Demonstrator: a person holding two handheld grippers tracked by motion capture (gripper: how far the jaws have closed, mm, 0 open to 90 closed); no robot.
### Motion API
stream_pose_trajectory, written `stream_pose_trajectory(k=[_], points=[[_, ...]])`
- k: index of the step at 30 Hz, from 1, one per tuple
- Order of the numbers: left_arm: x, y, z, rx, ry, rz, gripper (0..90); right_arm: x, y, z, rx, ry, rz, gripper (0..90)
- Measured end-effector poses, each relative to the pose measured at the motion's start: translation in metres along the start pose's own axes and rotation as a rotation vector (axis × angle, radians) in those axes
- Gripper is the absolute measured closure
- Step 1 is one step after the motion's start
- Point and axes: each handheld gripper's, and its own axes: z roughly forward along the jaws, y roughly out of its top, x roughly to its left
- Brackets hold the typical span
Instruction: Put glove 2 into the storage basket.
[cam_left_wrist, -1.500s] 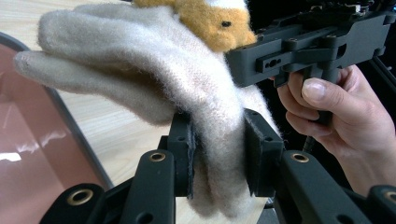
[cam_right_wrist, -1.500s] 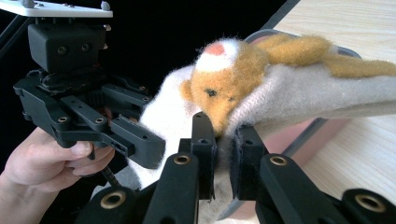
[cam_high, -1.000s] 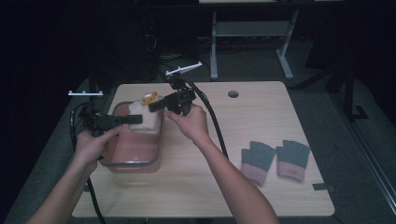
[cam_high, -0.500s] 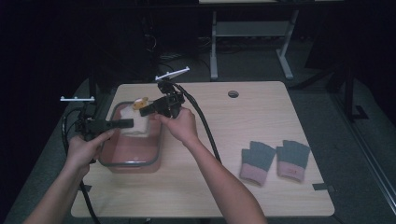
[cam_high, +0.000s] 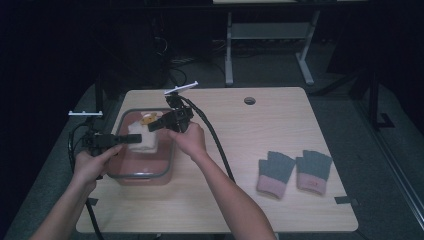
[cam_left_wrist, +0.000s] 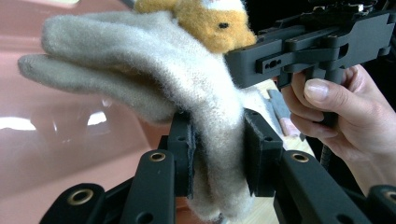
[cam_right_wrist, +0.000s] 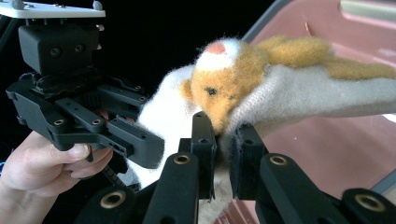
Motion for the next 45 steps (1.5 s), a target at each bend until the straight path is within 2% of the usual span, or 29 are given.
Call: stream_pose_trajectory(k=[12,18,23,28,29,33,38,45], points=[[0.016,-0.012,0.008,0.04,0.043,-0.021,67.9,-0.016,-0.011,0.022,0.038,-0.003,0.041,81.7],[0.024,-0.019,0.015,0.081,0.083,-0.031,67.9,-0.027,-0.019,0.036,0.075,-0.023,0.062,81.3],[0.028,-0.021,0.02,0.098,0.108,-0.025,68.0,-0.031,-0.021,0.04,0.084,-0.037,0.058,80.6],[0.031,-0.023,0.025,0.113,0.12,-0.045,68.2,-0.032,-0.021,0.041,0.106,-0.065,0.06,79.3],[0.032,-0.024,0.026,0.117,0.126,-0.038,68.2,-0.032,-0.021,0.04,0.112,-0.073,0.06,78.6],[0.034,-0.026,0.029,0.121,0.146,-0.054,68.3,-0.03,-0.021,0.037,0.126,-0.112,0.049,75.9],[0.033,-0.026,0.032,0.139,0.174,-0.051,68.4,-0.029,-0.021,0.032,0.13,-0.148,0.044,72.7],[0.033,-0.027,0.036,0.181,0.254,-0.047,68.3,-0.027,-0.021,0.03,0.14,-0.165,0.043,71.6]])
